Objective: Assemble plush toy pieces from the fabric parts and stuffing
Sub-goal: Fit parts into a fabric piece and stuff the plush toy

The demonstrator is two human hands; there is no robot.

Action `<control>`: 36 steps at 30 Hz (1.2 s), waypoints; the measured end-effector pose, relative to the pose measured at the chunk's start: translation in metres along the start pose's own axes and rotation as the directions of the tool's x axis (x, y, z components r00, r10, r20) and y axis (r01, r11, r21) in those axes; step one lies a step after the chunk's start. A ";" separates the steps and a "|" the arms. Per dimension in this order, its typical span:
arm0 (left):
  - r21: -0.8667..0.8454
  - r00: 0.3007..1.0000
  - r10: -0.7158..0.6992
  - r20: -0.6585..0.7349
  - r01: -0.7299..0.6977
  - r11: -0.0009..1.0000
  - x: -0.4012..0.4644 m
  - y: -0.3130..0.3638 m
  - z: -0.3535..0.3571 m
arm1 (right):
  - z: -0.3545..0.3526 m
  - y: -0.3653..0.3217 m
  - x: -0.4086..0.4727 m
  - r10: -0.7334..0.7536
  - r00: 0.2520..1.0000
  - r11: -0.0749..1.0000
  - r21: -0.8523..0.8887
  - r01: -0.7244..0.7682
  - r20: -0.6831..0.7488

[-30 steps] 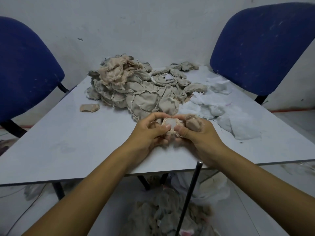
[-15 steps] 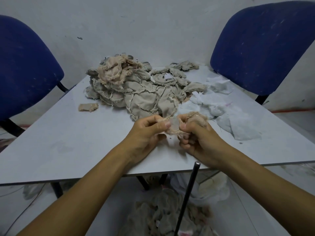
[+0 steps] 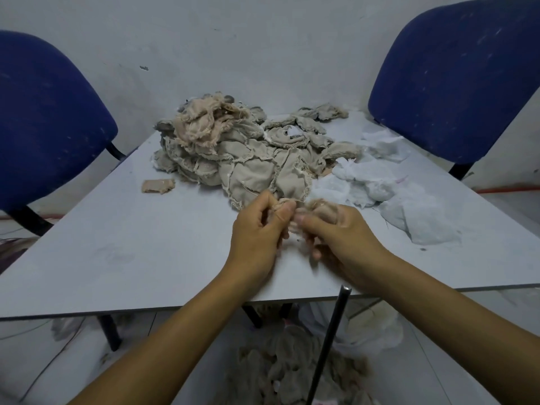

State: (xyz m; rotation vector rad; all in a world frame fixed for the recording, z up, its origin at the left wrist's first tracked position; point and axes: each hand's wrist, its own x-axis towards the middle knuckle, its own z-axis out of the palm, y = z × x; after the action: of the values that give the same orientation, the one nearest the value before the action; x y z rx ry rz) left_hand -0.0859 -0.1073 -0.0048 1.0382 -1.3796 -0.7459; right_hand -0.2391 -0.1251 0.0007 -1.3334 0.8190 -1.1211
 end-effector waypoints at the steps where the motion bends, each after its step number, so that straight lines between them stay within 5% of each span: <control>1: 0.058 0.998 0.045 0.038 -0.047 0.997 -0.002 0.000 0.001 | 0.000 0.003 0.002 -0.052 0.991 0.994 -0.099 0.040 -0.122; 4: 0.096 0.977 0.065 0.205 -0.086 0.992 -0.005 0.000 0.004 | -0.004 0.005 0.004 -0.208 0.944 0.882 -0.467 0.068 -0.257; 6: -0.143 0.955 -0.113 0.273 0.157 0.977 0.000 0.005 0.001 | -0.006 0.005 0.002 -0.197 0.963 0.897 -0.430 0.102 -0.183; 8: -0.348 0.905 -0.254 0.340 0.372 0.861 0.005 0.006 -0.005 | -0.006 0.005 0.000 -0.203 0.974 0.858 -0.497 0.130 -0.096; 10: -0.332 0.912 -0.270 0.309 0.370 0.868 0.007 0.005 -0.009 | -0.006 0.003 0.001 -0.187 0.982 0.816 -0.557 0.157 0.002; 13: -0.356 0.918 -0.251 0.307 0.355 0.864 0.007 0.003 -0.015 | -0.019 -0.003 0.003 -0.027 0.994 0.954 -0.294 0.057 0.107; 16: -0.306 0.840 -0.247 0.484 0.426 0.851 0.010 0.006 -0.022 | -0.029 -0.009 0.006 0.109 0.985 0.982 -0.171 -0.085 0.133; 21: -0.261 0.904 -0.240 0.354 0.342 0.903 0.010 0.006 -0.014 | -0.023 -0.008 0.014 0.264 0.933 0.956 -0.193 -0.220 0.247; 26: -0.114 0.941 -0.117 0.318 0.161 0.980 0.004 0.007 -0.010 | -0.027 -0.011 0.008 0.195 0.908 0.959 -0.268 -0.096 0.371; 32: -0.073 0.978 -0.188 0.093 0.195 0.978 0.001 0.005 -0.006 | -0.023 -0.007 -0.003 -0.020 0.982 0.965 -0.252 0.068 0.188; 36: -0.102 0.966 -0.189 0.175 0.208 0.973 0.002 0.006 -0.007 | -0.023 -0.005 -0.007 -0.060 0.986 0.970 -0.223 0.094 0.152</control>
State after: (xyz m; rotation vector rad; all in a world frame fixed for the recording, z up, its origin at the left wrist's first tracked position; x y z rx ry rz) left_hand -0.0796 -0.1053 0.0023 1.0487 -1.3644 -1.0707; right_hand -0.2632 -0.1255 0.0019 -1.6324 0.8135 -0.9981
